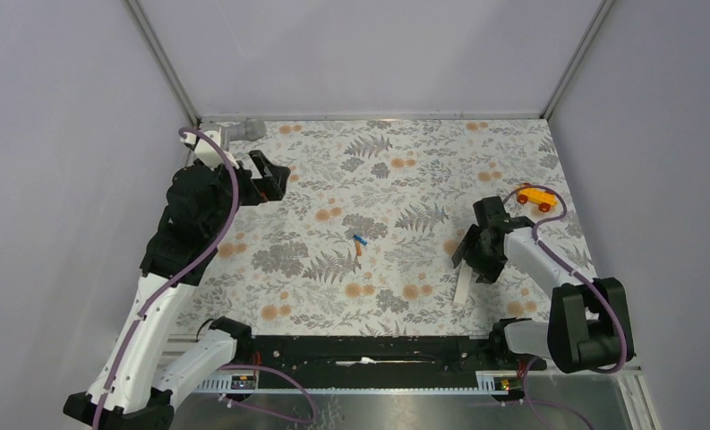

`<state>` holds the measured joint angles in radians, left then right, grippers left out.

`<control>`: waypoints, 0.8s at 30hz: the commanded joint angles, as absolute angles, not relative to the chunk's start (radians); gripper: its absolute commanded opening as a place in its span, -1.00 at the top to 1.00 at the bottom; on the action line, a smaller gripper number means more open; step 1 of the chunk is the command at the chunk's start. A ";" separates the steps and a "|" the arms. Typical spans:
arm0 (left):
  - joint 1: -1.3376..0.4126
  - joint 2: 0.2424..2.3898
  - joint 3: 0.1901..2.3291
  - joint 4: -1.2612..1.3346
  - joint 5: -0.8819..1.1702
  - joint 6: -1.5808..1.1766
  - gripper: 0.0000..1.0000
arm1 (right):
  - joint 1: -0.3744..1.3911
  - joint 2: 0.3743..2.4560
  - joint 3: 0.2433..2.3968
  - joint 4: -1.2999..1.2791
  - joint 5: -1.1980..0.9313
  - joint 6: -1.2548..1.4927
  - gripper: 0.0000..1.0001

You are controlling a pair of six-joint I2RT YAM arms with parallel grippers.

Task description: Load the batteries into the remote control

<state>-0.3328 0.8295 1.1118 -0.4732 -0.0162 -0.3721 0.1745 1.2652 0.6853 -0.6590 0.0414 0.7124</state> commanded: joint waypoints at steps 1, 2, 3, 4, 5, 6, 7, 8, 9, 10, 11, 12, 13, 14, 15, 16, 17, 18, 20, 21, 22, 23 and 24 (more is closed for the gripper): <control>-0.333 0.826 1.120 -0.428 -0.129 -0.390 -0.98 | 0.194 1.337 0.706 -0.638 0.003 0.704 -0.34; -0.333 0.820 1.111 -0.421 -0.151 -0.394 -0.98 | 0.199 1.355 0.709 -0.638 0.005 0.699 -0.29; -0.333 0.810 1.101 -0.411 -0.172 -0.396 -0.98 | 0.204 1.373 0.713 -0.638 0.011 0.696 -0.25; -0.332 0.801 1.092 -0.402 -0.186 -0.393 -0.98 | 0.212 1.389 0.719 -0.641 0.018 0.693 -0.17; -0.331 0.795 1.084 -0.394 -0.191 -0.389 -0.98 | 0.219 1.404 0.726 -0.641 0.029 0.692 -0.08; -0.331 0.791 1.080 -0.390 -0.193 -0.386 -0.98 | 0.230 1.414 0.735 -0.641 0.040 0.690 0.02; -0.331 0.790 1.077 -0.390 -0.189 -0.383 -0.98 | 0.244 1.420 0.748 -0.641 0.053 0.689 0.11; -0.331 0.793 1.077 -0.394 -0.176 -0.376 -0.98 | 0.257 1.425 0.767 -0.637 0.062 0.685 0.18; -0.330 0.798 1.078 -0.402 -0.147 -0.362 -0.98 | 0.276 1.427 0.781 -0.626 0.065 0.678 0.25; -0.330 0.804 1.077 -0.409 -0.108 -0.341 -0.98 | 0.296 1.432 0.799 -0.607 0.063 0.668 0.29; -0.330 0.812 1.073 -0.412 -0.067 -0.328 -0.98 | 0.320 1.441 0.816 -0.586 0.055 0.654 0.30; -0.329 0.820 1.066 -0.413 -0.028 -0.324 -0.98 | 0.353 1.457 0.836 -0.568 0.045 0.637 0.31; -0.330 0.828 1.058 -0.413 -0.008 -0.327 -0.98 | 0.381 1.478 0.860 -0.555 0.038 0.618 0.31; -0.330 0.836 1.045 -0.413 0.030 -0.338 -0.98 | 0.409 1.503 0.885 -0.544 0.033 0.600 0.31; -0.330 0.843 1.034 -0.412 0.049 -0.352 -0.98 | 0.437 1.530 0.913 -0.534 0.031 0.581 0.31; -0.330 0.848 1.023 -0.409 0.066 -0.367 -0.98 | 0.464 1.560 0.939 -0.523 0.031 0.561 0.31; -0.330 0.847 1.011 -0.403 0.076 -0.383 -0.98 | 0.489 1.590 0.965 -0.510 0.031 0.541 0.31; -0.330 0.847 0.997 -0.391 0.081 -0.398 -0.98 | 0.507 1.621 0.989 -0.501 0.033 0.518 0.31; -0.330 0.841 0.968 -0.373 0.067 -0.435 -0.98 | 0.531 1.682 1.032 -0.481 0.040 0.484 0.30; -0.330 0.835 0.954 -0.365 0.058 -0.453 -0.98 | 0.539 1.713 1.054 -0.476 0.052 0.466 0.29; -0.330 0.831 0.938 -0.358 0.053 -0.473 -0.98 | 0.544 1.745 1.078 -0.483 0.068 0.451 0.27; -0.330 0.827 0.922 -0.352 0.050 -0.493 -0.98 | 0.547 1.773 1.104 -0.496 0.083 0.440 0.23; -0.330 0.823 0.907 -0.346 0.054 -0.509 -0.98 | 0.547 1.798 1.123 -0.508 0.090 0.432 0.13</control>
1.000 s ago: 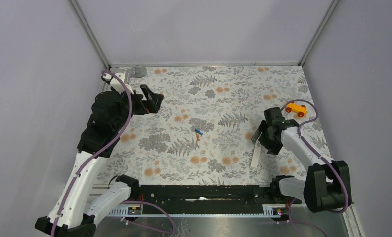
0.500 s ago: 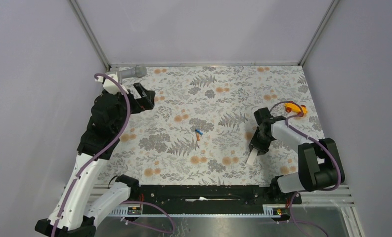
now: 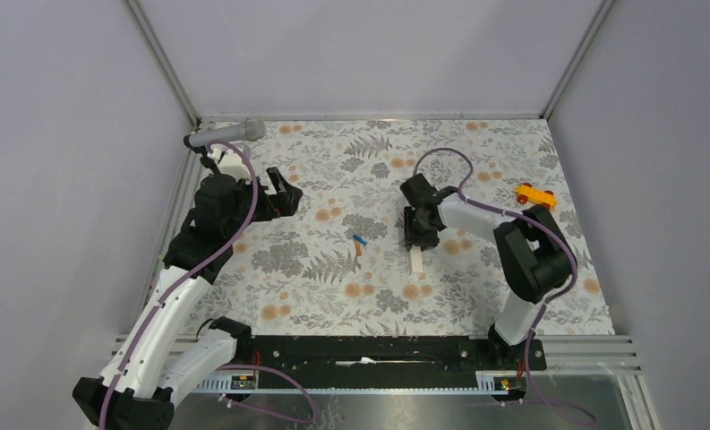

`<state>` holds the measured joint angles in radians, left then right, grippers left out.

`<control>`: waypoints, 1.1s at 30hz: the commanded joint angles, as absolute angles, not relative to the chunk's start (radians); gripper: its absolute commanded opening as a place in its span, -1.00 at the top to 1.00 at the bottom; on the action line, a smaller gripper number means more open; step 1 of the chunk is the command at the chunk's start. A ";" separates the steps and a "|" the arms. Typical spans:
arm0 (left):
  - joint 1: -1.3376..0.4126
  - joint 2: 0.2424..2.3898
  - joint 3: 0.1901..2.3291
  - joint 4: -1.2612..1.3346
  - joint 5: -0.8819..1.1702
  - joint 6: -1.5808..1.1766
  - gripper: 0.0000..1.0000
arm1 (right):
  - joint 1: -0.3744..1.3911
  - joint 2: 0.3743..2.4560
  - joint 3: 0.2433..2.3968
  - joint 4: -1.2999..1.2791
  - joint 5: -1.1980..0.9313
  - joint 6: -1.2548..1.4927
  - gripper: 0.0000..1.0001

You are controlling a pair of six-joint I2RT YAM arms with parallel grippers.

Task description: Load the batteries into the remote control

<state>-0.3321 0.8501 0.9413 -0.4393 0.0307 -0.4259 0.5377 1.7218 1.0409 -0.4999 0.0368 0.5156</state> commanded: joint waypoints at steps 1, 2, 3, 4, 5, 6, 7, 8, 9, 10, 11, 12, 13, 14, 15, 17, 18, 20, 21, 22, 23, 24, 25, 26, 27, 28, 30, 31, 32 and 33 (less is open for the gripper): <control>-0.330 0.820 0.892 -0.341 0.056 -0.524 -0.98 | 0.548 1.812 1.141 -0.517 0.096 0.429 0.01; -0.330 0.816 0.880 -0.338 0.057 -0.537 -0.98 | 0.549 1.821 1.147 -0.524 0.097 0.427 -0.09; -0.330 0.814 0.866 -0.335 0.058 -0.550 -0.98 | 0.550 1.824 1.149 -0.528 0.093 0.428 -0.19; -0.330 0.812 0.855 -0.331 0.058 -0.560 -0.98 | 0.551 1.821 1.146 -0.530 0.088 0.429 -0.24; -0.330 0.809 0.843 -0.327 0.059 -0.574 -0.98 | 0.553 1.813 1.139 -0.532 0.080 0.433 -0.27; -0.330 0.809 0.831 -0.319 0.064 -0.582 -0.98 | 0.555 1.804 1.131 -0.535 0.076 0.439 -0.29; -0.330 0.809 0.820 -0.312 0.071 -0.587 -0.98 | 0.559 1.792 1.119 -0.533 0.067 0.446 -0.29; -0.330 0.811 0.809 -0.306 0.079 -0.595 -0.98 | 0.563 1.780 1.105 -0.531 0.059 0.451 -0.29; -0.330 0.814 0.795 -0.300 0.089 -0.602 -0.98 | 0.568 1.770 1.087 -0.529 0.051 0.459 -0.27; -0.330 0.819 0.782 -0.293 0.098 -0.612 -0.98 | 0.572 1.764 1.072 -0.528 0.046 0.466 -0.25; -0.330 0.823 0.771 -0.285 0.107 -0.621 -0.98 | 0.576 1.758 1.053 -0.528 0.046 0.474 -0.20; -0.330 0.830 0.758 -0.281 0.121 -0.627 -0.98 | 0.580 1.752 1.034 -0.523 0.047 0.480 -0.13; -0.330 0.836 0.750 -0.273 0.133 -0.636 -0.98 | 0.582 1.743 1.015 -0.515 0.048 0.487 -0.04; -0.330 0.842 0.741 -0.265 0.143 -0.643 -0.97 | 0.585 1.732 0.996 -0.504 0.047 0.488 0.04; -0.330 0.848 0.732 -0.257 0.154 -0.650 -0.97 | 0.590 1.718 0.976 -0.490 0.044 0.486 0.09; -0.330 0.860 0.717 -0.247 0.171 -0.662 -0.98 | 0.599 1.691 0.949 -0.464 0.044 0.466 0.17; -0.330 0.868 0.712 -0.242 0.181 -0.666 -0.98 | 0.606 1.679 0.938 -0.452 0.042 0.449 0.19; -0.330 0.886 0.706 -0.239 0.201 -0.672 -0.97 | 0.614 1.658 0.921 -0.424 0.022 0.396 0.20; -0.330 0.903 0.705 -0.239 0.218 -0.674 -0.97 | 0.617 1.647 0.910 -0.403 0.007 0.368 0.19; -0.330 0.916 0.706 -0.239 0.228 -0.676 -0.97 | 0.621 1.634 0.901 -0.385 -0.012 0.333 0.19; -0.330 0.929 0.708 -0.240 0.238 -0.679 -0.97 | 0.626 1.624 0.893 -0.364 -0.034 0.294 0.18; -0.330 0.942 0.709 -0.241 0.244 -0.680 -0.97 | 0.629 1.616 0.891 -0.342 -0.059 0.254 0.20; -0.330 0.952 0.710 -0.241 0.248 -0.682 -0.97 | 0.633 1.610 0.895 -0.324 -0.079 0.219 0.23; -0.330 0.964 0.712 -0.240 0.252 -0.685 -0.97 | 0.637 1.606 0.906 -0.313 -0.089 0.191 0.25; -0.330 0.976 0.713 -0.239 0.255 -0.689 -0.97 | 0.640 1.607 0.922 -0.304 -0.100 0.171 0.30; -0.329 0.991 0.714 -0.238 0.262 -0.696 -0.97 | 0.642 1.610 0.937 -0.294 -0.119 0.159 0.35; -0.326 1.026 0.718 -0.236 0.289 -0.711 -0.98 | 0.650 1.609 0.957 -0.263 -0.152 0.141 0.39; -0.323 1.049 0.723 -0.240 0.306 -0.725 -0.98 | 0.660 1.608 0.960 -0.240 -0.162 0.131 0.39; -0.319 1.072 0.731 -0.246 0.325 -0.734 -0.97 | 0.670 1.610 0.962 -0.221 -0.163 0.115 0.39; -0.314 1.094 0.739 -0.253 0.341 -0.742 -0.97 | 0.680 1.618 0.968 -0.213 -0.156 0.098 0.39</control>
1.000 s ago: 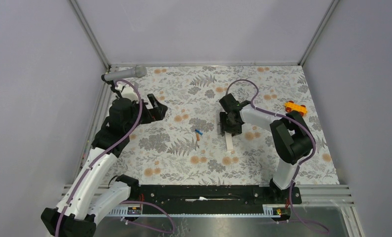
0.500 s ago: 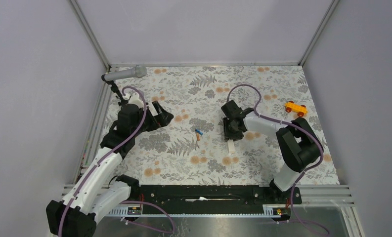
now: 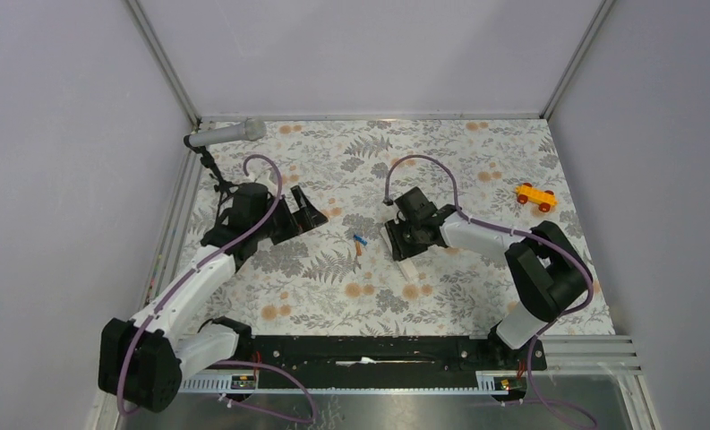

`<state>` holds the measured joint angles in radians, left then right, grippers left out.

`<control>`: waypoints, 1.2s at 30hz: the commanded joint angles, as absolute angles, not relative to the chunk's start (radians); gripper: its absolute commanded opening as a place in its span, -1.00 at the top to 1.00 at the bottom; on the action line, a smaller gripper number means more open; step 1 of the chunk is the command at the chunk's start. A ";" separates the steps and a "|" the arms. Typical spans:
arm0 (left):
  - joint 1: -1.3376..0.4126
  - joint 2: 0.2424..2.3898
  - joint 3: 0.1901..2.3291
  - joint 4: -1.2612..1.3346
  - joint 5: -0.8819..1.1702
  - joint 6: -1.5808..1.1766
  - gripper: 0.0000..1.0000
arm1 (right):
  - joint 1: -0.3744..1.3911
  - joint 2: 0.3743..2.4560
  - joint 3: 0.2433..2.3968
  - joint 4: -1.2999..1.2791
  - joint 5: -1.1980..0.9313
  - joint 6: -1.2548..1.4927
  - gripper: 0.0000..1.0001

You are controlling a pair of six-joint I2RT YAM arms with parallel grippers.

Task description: Load the batteries into the remote control

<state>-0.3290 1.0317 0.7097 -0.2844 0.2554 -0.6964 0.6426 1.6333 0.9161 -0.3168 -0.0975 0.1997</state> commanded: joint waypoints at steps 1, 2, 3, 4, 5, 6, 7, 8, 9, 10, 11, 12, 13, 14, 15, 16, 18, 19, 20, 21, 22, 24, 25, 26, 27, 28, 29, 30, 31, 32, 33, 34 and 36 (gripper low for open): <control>-0.308 1.115 0.745 -0.263 0.353 -0.746 -0.96 | 0.690 1.632 0.979 -0.217 -0.148 0.078 0.39; -0.303 1.131 0.751 -0.275 0.358 -0.747 -0.95 | 0.700 1.648 0.996 -0.233 -0.137 0.057 0.39; -0.297 1.142 0.755 -0.289 0.357 -0.745 -0.94 | 0.711 1.665 1.011 -0.257 -0.121 0.037 0.39; -0.292 1.147 0.758 -0.302 0.347 -0.740 -0.93 | 0.722 1.676 1.023 -0.283 -0.100 0.015 0.39; -0.284 1.147 0.760 -0.331 0.323 -0.737 -0.92 | 0.731 1.685 1.032 -0.309 -0.084 -0.012 0.39; -0.273 1.142 0.758 -0.357 0.284 -0.738 -0.92 | 0.746 1.686 1.036 -0.336 -0.070 -0.037 0.39; -0.257 1.132 0.751 -0.380 0.245 -0.747 -0.92 | 0.765 1.683 1.038 -0.358 -0.053 -0.051 0.39; -0.231 1.116 0.742 -0.403 0.206 -0.763 -0.93 | 0.794 1.674 1.038 -0.376 -0.040 -0.059 0.39; -0.199 1.102 0.726 -0.414 0.184 -0.778 -0.93 | 0.828 1.665 1.038 -0.389 -0.033 -0.061 0.39; -0.163 1.087 0.706 -0.418 0.173 -0.798 -0.93 | 0.863 1.655 1.041 -0.399 -0.027 -0.055 0.39; -0.126 1.071 0.687 -0.417 0.169 -0.817 -0.93 | 0.898 1.649 1.043 -0.405 -0.029 -0.046 0.39; -0.096 1.055 0.669 -0.411 0.172 -0.831 -0.93 | 0.928 1.644 1.045 -0.405 -0.040 -0.035 0.39; -0.071 1.039 0.657 -0.403 0.180 -0.836 -0.93 | 0.962 1.645 1.046 -0.397 -0.057 -0.025 0.39; -0.058 1.026 0.650 -0.399 0.176 -0.840 -0.93 | 0.981 1.652 1.050 -0.388 -0.075 -0.018 0.38; -0.051 1.014 0.647 -0.399 0.169 -0.839 -0.93 | 0.998 1.668 1.062 -0.385 -0.088 -0.014 0.38; -0.046 1.007 0.648 -0.400 0.163 -0.838 -0.93 | 1.009 1.697 1.075 -0.389 -0.091 -0.015 0.38; -0.040 1.004 0.652 -0.411 0.156 -0.836 -0.93 | 1.022 1.739 1.107 -0.401 -0.078 -0.024 0.39; -0.037 1.007 0.655 -0.419 0.154 -0.835 -0.93 | 1.024 1.756 1.123 -0.414 -0.062 -0.032 0.39; -0.033 1.010 0.658 -0.426 0.153 -0.833 -0.93 | 1.023 1.773 1.137 -0.423 -0.050 -0.045 0.39; -0.031 1.012 0.659 -0.432 0.153 -0.832 -0.93 | 1.023 1.789 1.151 -0.437 -0.041 -0.063 0.39; -0.029 1.012 0.660 -0.436 0.155 -0.830 -0.93 | 1.024 1.804 1.165 -0.450 -0.019 -0.078 0.39; -0.025 1.009 0.661 -0.441 0.157 -0.826 -0.93 | 1.021 1.842 1.189 -0.475 0.034 -0.111 0.39; -0.023 1.008 0.661 -0.442 0.157 -0.824 -0.93 | 1.018 1.863 1.199 -0.484 0.048 -0.124 0.39; -0.023 1.006 0.662 -0.444 0.157 -0.822 -0.93 | 1.013 1.885 1.209 -0.493 0.047 -0.130 0.40; -0.022 1.006 0.664 -0.447 0.157 -0.821 -0.93 | 1.006 1.902 1.219 -0.498 0.035 -0.135 0.41; -0.022 1.006 0.666 -0.449 0.159 -0.820 -0.93 | 1.000 1.913 1.224 -0.498 0.023 -0.142 0.41; -0.020 1.008 0.669 -0.451 0.160 -0.816 -0.93 | 0.996 1.922 1.226 -0.495 0.021 -0.146 0.42; -0.020 1.007 0.671 -0.455 0.162 -0.814 -0.93 | 0.991 1.928 1.230 -0.493 0.026 -0.150 0.42; -0.020 1.006 0.673 -0.457 0.162 -0.811 -0.93 | 0.984 1.934 1.233 -0.491 0.030 -0.154 0.42; -0.020 1.005 0.674 -0.456 0.167 -0.808 -0.93 | 0.974 1.939 1.239 -0.491 0.032 -0.158 0.42; -0.019 1.006 0.674 -0.453 0.179 -0.803 -0.93 | 0.963 1.945 1.244 -0.492 0.031 -0.163 0.42; -0.020 1.007 0.671 -0.443 0.203 -0.793 -0.93 | 0.947 1.947 1.248 -0.492 0.022 -0.169 0.42; -0.019 1.016 0.663 -0.416 0.267 -0.775 -0.93 | 0.923 1.956 1.263 -0.504 0.003 -0.191 0.39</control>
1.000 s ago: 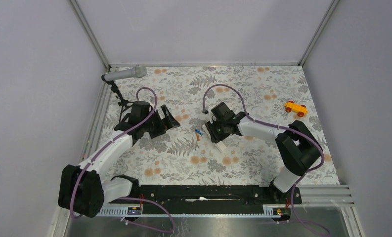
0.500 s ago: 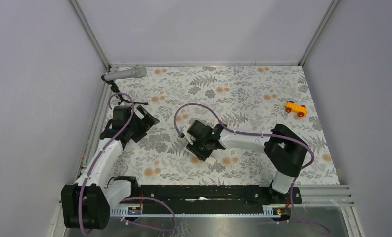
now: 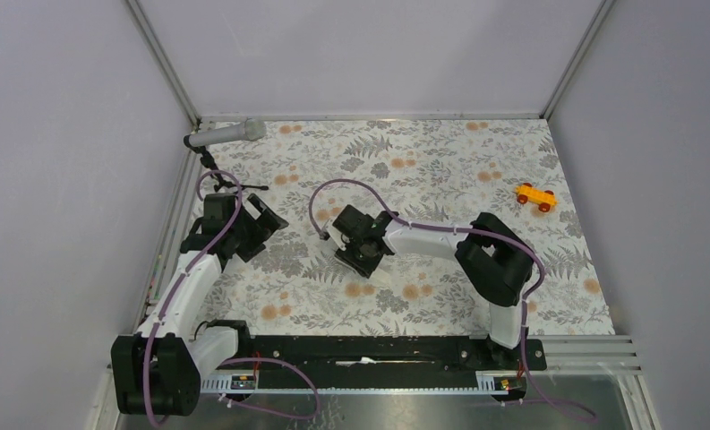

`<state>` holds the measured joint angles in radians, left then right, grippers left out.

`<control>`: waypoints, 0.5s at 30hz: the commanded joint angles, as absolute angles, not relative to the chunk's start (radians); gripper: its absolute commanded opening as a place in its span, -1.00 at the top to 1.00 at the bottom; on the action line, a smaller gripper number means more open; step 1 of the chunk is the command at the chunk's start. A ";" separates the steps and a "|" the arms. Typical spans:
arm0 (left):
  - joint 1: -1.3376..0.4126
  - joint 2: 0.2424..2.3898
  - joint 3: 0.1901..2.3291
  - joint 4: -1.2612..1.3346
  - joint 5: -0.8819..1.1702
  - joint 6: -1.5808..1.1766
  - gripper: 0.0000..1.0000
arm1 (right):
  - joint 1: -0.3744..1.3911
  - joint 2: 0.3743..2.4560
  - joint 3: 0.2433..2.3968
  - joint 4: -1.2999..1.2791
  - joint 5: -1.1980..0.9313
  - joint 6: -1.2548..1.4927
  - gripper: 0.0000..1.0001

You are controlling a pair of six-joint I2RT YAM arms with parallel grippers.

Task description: Load the batteries into the remote control

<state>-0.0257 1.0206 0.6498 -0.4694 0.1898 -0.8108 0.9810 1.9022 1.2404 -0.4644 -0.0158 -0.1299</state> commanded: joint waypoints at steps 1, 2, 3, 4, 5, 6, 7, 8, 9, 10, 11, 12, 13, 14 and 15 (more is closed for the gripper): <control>-0.020 1.023 0.659 -0.403 0.297 -0.769 -0.93 | 0.919 1.959 1.272 -0.509 0.003 -0.213 0.38; -0.019 1.031 0.653 -0.392 0.319 -0.767 -0.93 | 0.919 1.962 1.280 -0.511 -0.021 -0.235 0.35; -0.021 1.040 0.650 -0.383 0.338 -0.765 -0.93 | 0.919 1.963 1.288 -0.515 -0.051 -0.250 0.31; -0.020 1.049 0.644 -0.372 0.358 -0.764 -0.93 | 0.919 1.966 1.297 -0.519 -0.068 -0.260 0.24; -0.020 1.059 0.642 -0.359 0.381 -0.762 -0.93 | 0.920 1.967 1.306 -0.526 -0.079 -0.257 0.14; -0.020 1.067 0.639 -0.345 0.401 -0.762 -0.93 | 0.919 1.967 1.316 -0.533 -0.089 -0.247 -0.05; -0.020 1.079 0.638 -0.337 0.416 -0.764 -0.93 | 0.919 1.963 1.323 -0.539 -0.105 -0.230 -0.25; -0.020 1.087 0.639 -0.328 0.428 -0.765 -0.93 | 0.918 1.953 1.325 -0.539 -0.118 -0.209 -0.38; -0.020 1.094 0.640 -0.320 0.439 -0.767 -0.93 | 0.910 1.936 1.321 -0.534 -0.135 -0.185 -0.49; -0.021 1.103 0.641 -0.313 0.452 -0.767 -0.93 | 0.900 1.908 1.307 -0.524 -0.148 -0.154 -0.58; -0.021 1.112 0.643 -0.309 0.460 -0.768 -0.93 | 0.885 1.879 1.292 -0.512 -0.163 -0.124 -0.66; -0.022 1.120 0.646 -0.307 0.464 -0.771 -0.93 | 0.869 1.835 1.275 -0.503 -0.168 -0.082 -0.72; -0.022 1.129 0.646 -0.305 0.469 -0.777 -0.93 | 0.850 1.809 1.258 -0.494 -0.166 -0.043 -0.78; -0.023 1.138 0.645 -0.301 0.475 -0.784 -0.93 | 0.828 1.776 1.239 -0.489 -0.162 0.008 -0.82; -0.027 1.148 0.642 -0.296 0.483 -0.793 -0.93 | 0.808 1.739 1.216 -0.483 -0.147 0.075 -0.85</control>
<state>-0.0246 1.1221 0.6441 -0.3656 0.4141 -0.7830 0.8867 1.8923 1.2636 -0.4881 -0.1287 -0.1181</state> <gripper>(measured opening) 0.965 0.899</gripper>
